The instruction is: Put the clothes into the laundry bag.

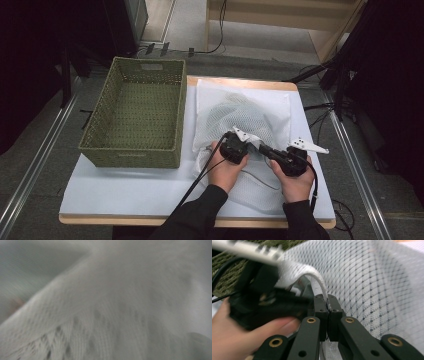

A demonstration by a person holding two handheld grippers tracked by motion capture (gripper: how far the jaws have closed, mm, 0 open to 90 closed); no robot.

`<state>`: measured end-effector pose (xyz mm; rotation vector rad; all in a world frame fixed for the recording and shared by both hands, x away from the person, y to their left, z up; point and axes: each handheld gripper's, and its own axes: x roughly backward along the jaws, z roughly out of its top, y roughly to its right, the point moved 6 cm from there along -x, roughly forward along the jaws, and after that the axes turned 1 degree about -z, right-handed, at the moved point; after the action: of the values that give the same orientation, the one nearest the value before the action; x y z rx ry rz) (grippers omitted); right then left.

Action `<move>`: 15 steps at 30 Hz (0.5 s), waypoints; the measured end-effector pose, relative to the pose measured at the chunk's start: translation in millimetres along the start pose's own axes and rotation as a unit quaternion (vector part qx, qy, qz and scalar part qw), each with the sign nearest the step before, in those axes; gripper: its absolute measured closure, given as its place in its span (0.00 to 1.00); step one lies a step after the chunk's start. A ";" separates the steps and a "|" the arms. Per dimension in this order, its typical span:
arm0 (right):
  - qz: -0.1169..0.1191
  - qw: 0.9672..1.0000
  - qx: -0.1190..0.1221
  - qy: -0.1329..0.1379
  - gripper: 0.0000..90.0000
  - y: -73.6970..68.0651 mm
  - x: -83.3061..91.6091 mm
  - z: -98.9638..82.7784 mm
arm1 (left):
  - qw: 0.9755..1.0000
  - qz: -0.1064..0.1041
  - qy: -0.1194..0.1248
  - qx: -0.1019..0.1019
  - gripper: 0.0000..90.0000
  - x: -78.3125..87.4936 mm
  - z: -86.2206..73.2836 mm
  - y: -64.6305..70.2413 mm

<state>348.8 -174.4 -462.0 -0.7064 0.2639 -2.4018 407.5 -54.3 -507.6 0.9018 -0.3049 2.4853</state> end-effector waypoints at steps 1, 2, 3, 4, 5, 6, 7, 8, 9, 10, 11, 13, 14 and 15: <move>-0.001 1.000 0.002 -0.004 1.00 -1.2 -1.6 -1.5 | 1.000 0.017 0.004 0.007 0.91 -6.4 0.8 -3.4; -0.001 1.000 0.004 -0.009 1.00 -1.9 -3.0 -3.0 | 1.000 0.013 0.006 0.022 0.91 -11.2 0.8 -7.1; -0.002 1.000 0.004 -0.013 1.00 -1.8 -4.6 -4.9 | 1.000 0.007 0.006 0.028 0.91 -11.2 1.0 -8.1; -0.004 1.000 0.005 -0.016 1.00 -0.9 -5.2 -6.1 | 1.000 -0.005 0.006 0.026 0.91 -8.4 1.0 -7.9; -0.006 1.000 0.005 -0.018 1.00 0.9 -5.8 -7.7 | 1.000 -0.024 0.006 0.016 0.87 -3.5 0.0 -6.2; -0.007 1.000 0.004 -0.020 1.00 2.8 -5.8 -9.0 | 0.999 -0.044 -0.004 0.002 0.81 3.9 -4.1 -4.5; -0.009 1.000 0.003 -0.021 1.00 5.1 -5.5 -9.9 | 0.998 -0.064 -0.006 -0.007 0.71 14.5 -9.0 -3.4; -0.007 1.000 -0.001 -0.023 1.00 6.5 -4.9 -10.9 | 0.996 -0.083 0.005 -0.016 0.65 27.2 -14.4 -2.9; 0.004 1.000 0.000 -0.024 0.99 7.2 -4.3 -11.2 | 0.996 -0.089 0.008 -0.027 0.63 41.4 -20.9 -4.2; 0.026 0.999 0.005 -0.024 0.97 5.5 -3.3 -11.2 | 0.995 -0.091 0.023 -0.032 0.62 56.6 -26.6 -5.5; 0.045 0.999 0.010 -0.029 0.93 3.1 -1.8 -11.5 | 0.994 -0.095 0.033 -0.042 0.60 71.7 -32.5 -8.1; 0.069 0.997 0.020 -0.038 0.82 -2.3 3.3 -11.2 | 0.994 -0.068 0.054 -0.071 0.61 99.0 -44.4 -17.6; 0.074 0.996 0.028 -0.038 0.76 -5.2 7.6 -10.4 | 0.994 -0.056 0.061 -0.075 0.61 110.1 -50.1 -24.7; 0.078 0.996 0.030 -0.035 0.68 -8.2 13.1 -9.4 | 0.994 -0.050 0.063 -0.069 0.61 119.6 -56.0 -32.0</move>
<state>330.8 -175.7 -461.5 -0.7143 0.2093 -2.2230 313.1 36.2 -470.9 0.6856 -0.3743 2.3841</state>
